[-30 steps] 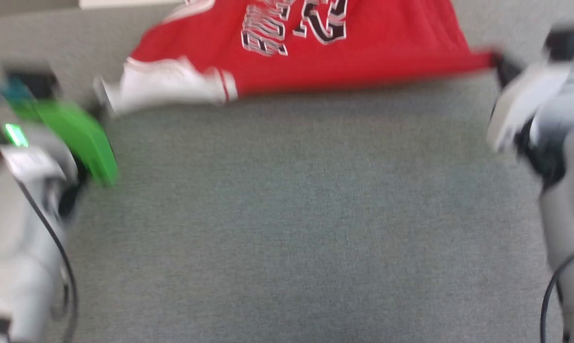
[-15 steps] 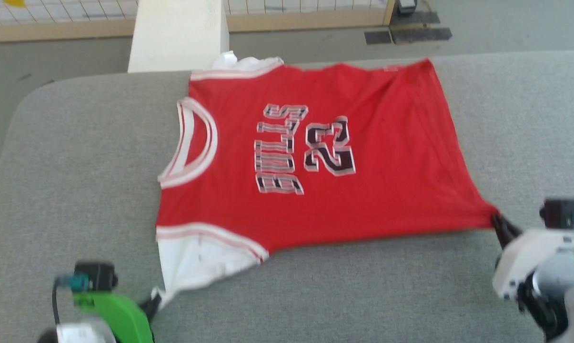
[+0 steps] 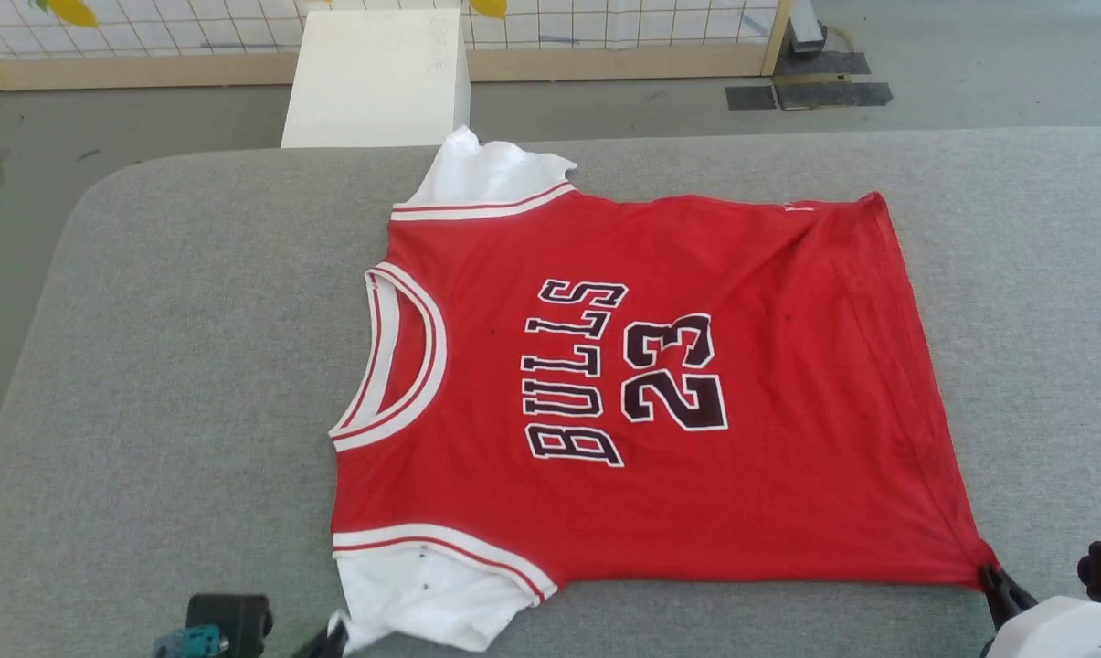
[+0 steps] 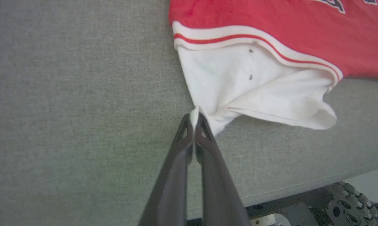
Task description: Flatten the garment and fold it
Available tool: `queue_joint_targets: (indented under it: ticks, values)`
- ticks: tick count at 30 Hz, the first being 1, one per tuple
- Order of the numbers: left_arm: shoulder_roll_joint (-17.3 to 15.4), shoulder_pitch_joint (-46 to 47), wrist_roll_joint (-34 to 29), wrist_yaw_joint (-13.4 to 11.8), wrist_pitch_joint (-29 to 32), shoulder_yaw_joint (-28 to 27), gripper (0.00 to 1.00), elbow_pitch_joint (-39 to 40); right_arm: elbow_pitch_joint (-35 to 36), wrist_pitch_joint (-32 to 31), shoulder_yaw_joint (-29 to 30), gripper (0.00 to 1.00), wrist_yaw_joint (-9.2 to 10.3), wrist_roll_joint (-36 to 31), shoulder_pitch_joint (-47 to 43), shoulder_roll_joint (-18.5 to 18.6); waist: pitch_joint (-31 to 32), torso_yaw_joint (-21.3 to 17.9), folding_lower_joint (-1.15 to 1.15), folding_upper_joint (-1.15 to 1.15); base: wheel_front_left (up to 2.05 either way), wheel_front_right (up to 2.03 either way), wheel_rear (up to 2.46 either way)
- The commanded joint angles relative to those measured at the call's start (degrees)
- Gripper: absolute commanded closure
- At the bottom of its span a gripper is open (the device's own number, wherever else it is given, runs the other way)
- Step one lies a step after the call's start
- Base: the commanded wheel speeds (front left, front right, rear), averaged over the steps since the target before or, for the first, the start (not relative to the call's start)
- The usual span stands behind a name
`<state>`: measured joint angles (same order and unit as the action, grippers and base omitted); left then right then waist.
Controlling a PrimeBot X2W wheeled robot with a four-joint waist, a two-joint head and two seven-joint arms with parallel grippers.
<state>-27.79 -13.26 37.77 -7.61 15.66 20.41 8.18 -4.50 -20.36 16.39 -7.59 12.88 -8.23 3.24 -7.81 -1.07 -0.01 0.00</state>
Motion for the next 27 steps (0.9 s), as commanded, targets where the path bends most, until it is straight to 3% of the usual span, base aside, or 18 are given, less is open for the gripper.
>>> queue_joint_targets:
  ticks: [1,7,11,18,27]
  values:
    - [0.3,1.9,-2.4,0.3,-2.4,0.4,1.0,0.0,0.6,1.8,-0.3,1.0,0.1,0.3,-0.3,-0.1,-0.2,0.1,0.01,0.0,0.0,0.0,0.0]
    - [1.1,10.1,-10.0,1.7,-11.5,1.5,1.0,-1.0,1.7,5.8,-2.8,1.0,0.1,-0.4,2.1,-0.2,-1.2,-0.1,0.01,0.0,0.0,0.0,0.0]
    - [0.9,16.6,-12.4,3.3,-13.9,1.6,1.0,-2.6,2.7,5.0,-4.2,1.0,0.1,-1.1,5.4,1.1,-2.1,-0.4,0.01,0.0,0.0,0.0,0.0]
    - [-0.4,27.6,-13.9,7.4,-13.4,2.1,1.0,-6.6,2.7,0.5,-6.2,1.0,0.1,-1.2,12.9,4.8,-4.6,-1.0,0.01,0.0,0.0,0.0,0.0]
    - [-0.2,39.6,-11.5,12.2,-10.1,2.7,1.0,-17.4,-4.1,-4.7,-8.0,1.0,0.1,-1.6,23.3,7.2,-10.2,-1.8,0.01,0.0,0.0,0.0,0.0]
